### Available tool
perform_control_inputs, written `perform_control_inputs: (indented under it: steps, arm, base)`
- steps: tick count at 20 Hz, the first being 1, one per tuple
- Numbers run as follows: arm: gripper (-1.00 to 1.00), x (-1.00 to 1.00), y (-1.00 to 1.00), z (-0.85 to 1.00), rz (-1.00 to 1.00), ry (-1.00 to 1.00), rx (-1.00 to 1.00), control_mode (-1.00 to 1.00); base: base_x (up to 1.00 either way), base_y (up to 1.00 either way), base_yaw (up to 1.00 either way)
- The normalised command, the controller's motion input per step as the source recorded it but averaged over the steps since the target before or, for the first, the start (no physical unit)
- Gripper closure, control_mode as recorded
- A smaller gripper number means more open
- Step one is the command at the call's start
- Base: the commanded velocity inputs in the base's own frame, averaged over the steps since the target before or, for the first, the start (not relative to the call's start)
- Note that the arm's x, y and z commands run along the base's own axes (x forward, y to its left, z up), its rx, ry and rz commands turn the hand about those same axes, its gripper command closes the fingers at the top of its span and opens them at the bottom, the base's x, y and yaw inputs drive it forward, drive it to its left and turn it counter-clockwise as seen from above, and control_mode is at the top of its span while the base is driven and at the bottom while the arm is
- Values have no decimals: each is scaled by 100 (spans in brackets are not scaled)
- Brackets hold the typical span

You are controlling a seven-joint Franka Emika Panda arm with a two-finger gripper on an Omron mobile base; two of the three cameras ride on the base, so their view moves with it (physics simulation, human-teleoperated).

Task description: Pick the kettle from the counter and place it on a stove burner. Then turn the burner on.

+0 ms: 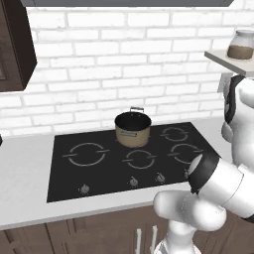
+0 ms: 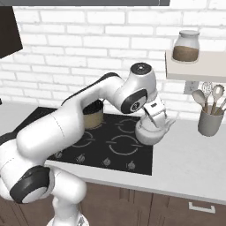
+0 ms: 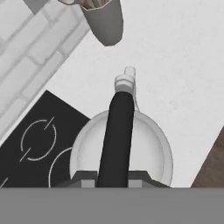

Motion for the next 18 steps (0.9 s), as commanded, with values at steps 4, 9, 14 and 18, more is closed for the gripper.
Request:
perform_control_inputs:
  steps: [4, 9, 14, 18]
  arm:
    - [100, 12, 100, 71, 5, 18, -3, -100]
    - [100, 18, 100, 69, 5, 15, 0, -100]
    - [100, 39, 100, 79, 6, 25, 0, -100]
    - [100, 45, 100, 42, 4, 22, 0, -100]
  base:
    - [0, 0, 0]
    - [0, 0, 0]
    - [0, 0, 0]
    - [0, 0, 0]
